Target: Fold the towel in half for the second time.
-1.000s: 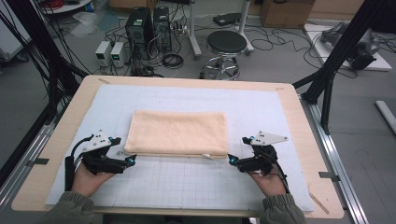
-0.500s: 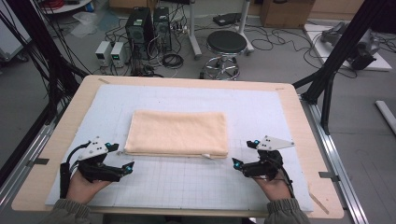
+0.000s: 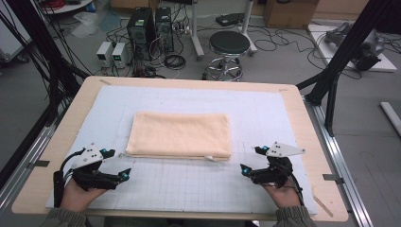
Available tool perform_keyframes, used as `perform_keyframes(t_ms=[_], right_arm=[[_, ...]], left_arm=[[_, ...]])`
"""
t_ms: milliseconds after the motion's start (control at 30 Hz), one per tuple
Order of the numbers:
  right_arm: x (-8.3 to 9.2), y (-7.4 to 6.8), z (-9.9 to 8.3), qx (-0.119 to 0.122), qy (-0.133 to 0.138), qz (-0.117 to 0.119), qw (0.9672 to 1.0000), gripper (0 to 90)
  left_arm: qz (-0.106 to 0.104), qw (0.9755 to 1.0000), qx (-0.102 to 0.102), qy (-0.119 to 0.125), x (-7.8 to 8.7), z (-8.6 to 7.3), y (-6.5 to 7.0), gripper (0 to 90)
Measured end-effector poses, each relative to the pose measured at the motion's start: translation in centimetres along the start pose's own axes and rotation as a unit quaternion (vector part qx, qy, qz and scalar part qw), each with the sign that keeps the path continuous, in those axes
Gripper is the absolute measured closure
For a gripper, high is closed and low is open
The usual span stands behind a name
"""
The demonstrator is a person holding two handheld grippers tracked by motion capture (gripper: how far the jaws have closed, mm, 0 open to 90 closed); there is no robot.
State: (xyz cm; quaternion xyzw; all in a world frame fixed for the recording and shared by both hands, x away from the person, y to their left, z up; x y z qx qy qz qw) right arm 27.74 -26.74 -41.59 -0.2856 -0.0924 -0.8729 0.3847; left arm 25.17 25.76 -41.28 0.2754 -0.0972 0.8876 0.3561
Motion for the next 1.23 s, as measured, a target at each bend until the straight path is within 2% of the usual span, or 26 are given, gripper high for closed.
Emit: perform_keyframes(t_ms=[567,1233], right_arm=[[1.2,-0.2,-1.3,-0.009,-0.004,-0.003,0.9999,11.8],[0.3,-0.2,-1.2,0.002,-0.009,0.008,0.9999,11.8]], left_arm=[[0.001,1.0,0.007,-0.002,0.8,-0.8,0.0,9.5],[0.008,0.9999,0.006,-0.002,0.9,-0.9,-0.1,9.5]])
Point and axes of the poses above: each handheld gripper's, and its own axes: x roughly backward along the jaws, z roughly out of its top, y roughly to its right, the point moved 1 cm from there along -x, roughly forward along the jaws, and after that the axes turned 4 degrees about -y, right-handed, at the moved point
